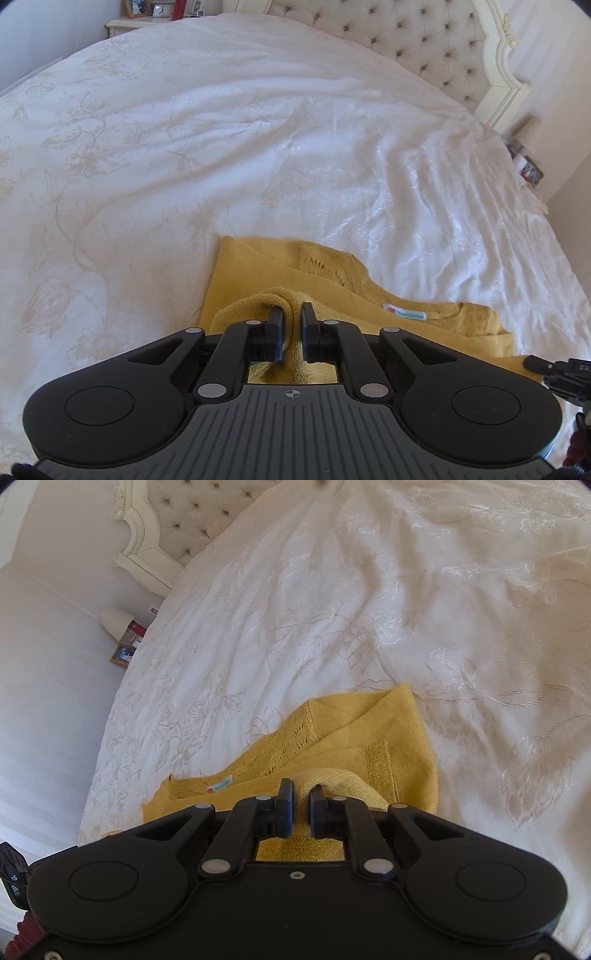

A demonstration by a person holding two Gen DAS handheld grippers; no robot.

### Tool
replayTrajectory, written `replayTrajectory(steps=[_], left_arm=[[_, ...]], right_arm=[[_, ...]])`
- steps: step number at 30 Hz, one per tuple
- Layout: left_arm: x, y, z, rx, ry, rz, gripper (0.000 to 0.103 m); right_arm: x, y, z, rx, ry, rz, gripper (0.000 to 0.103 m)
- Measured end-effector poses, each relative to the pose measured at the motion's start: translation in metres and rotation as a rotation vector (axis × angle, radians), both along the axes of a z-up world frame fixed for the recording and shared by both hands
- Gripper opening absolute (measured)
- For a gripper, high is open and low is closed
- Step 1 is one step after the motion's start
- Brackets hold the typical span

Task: Fold small clothes
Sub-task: 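Lift the held hem with both tools and fold it toward the collar, then lay the hem over the collar, open both tools and withdraw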

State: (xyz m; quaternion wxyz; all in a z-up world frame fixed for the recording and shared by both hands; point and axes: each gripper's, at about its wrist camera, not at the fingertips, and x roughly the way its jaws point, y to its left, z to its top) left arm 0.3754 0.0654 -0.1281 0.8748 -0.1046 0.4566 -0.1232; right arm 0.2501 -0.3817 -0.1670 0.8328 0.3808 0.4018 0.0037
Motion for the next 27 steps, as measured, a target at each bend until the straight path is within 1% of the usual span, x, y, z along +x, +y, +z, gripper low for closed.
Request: replayTrajectory(steps=[1,2,3,4,5,6,7,8,9,10,13,16,18,20,23,27], left_arm=[[0.005,0.000,-0.005,0.004,0.017,0.007,0.011],[0.012,0.001,-0.010,0.003,0.037,0.015,0.014],[0.015,0.002,-0.014,0.008,0.045,0.025,0.018],[0.018,0.003,-0.016,0.017,0.043,0.039,0.030],[0.022,0.007,-0.018,0.024,0.031,0.057,0.037],[0.023,0.009,-0.017,0.023,0.015,0.067,0.039],[0.023,0.011,-0.017,0.024,0.004,0.073,0.041],[0.024,0.012,-0.015,0.030,-0.005,0.077,0.046],[0.023,0.013,-0.013,0.041,-0.013,0.074,0.048],[0.023,0.012,-0.010,0.055,-0.024,0.066,0.049],[0.010,0.007,0.000,0.097,-0.062,0.016,0.050],[-0.011,-0.006,0.003,0.150,-0.088,-0.065,0.051],[-0.029,-0.015,0.000,0.176,-0.090,-0.115,0.051],[-0.048,-0.024,-0.007,0.190,-0.072,-0.162,0.051],[-0.066,-0.033,-0.021,0.199,-0.029,-0.210,0.051],[-0.071,-0.042,-0.042,0.222,0.019,-0.259,0.051]], right_arm=[[0.005,0.000,-0.003,-0.001,0.012,-0.001,0.022],[0.009,-0.001,-0.007,0.002,0.020,-0.003,0.022],[0.012,-0.002,-0.010,-0.001,0.031,-0.008,0.023],[0.016,-0.003,-0.013,-0.008,0.042,-0.013,0.024],[0.019,-0.004,-0.015,-0.016,0.051,-0.017,0.028],[0.020,-0.006,-0.017,-0.029,0.060,-0.024,0.033],[0.020,-0.007,-0.018,-0.036,0.058,-0.029,0.049],[0.019,-0.008,-0.018,-0.046,0.051,-0.035,0.062],[0.019,-0.010,-0.017,-0.060,0.039,-0.044,0.065],[0.016,-0.011,-0.015,-0.075,0.026,-0.050,0.067],[0.008,-0.010,-0.006,-0.131,0.005,-0.059,0.067],[-0.004,0.003,0.008,-0.214,-0.026,-0.003,0.067],[-0.011,0.016,0.012,-0.257,-0.030,0.045,0.067],[-0.017,0.034,0.014,-0.301,-0.026,0.104,0.067],[-0.025,0.056,0.008,-0.339,-0.005,0.179,0.067],[-0.026,0.083,-0.007,-0.408,0.035,0.285,0.067]])
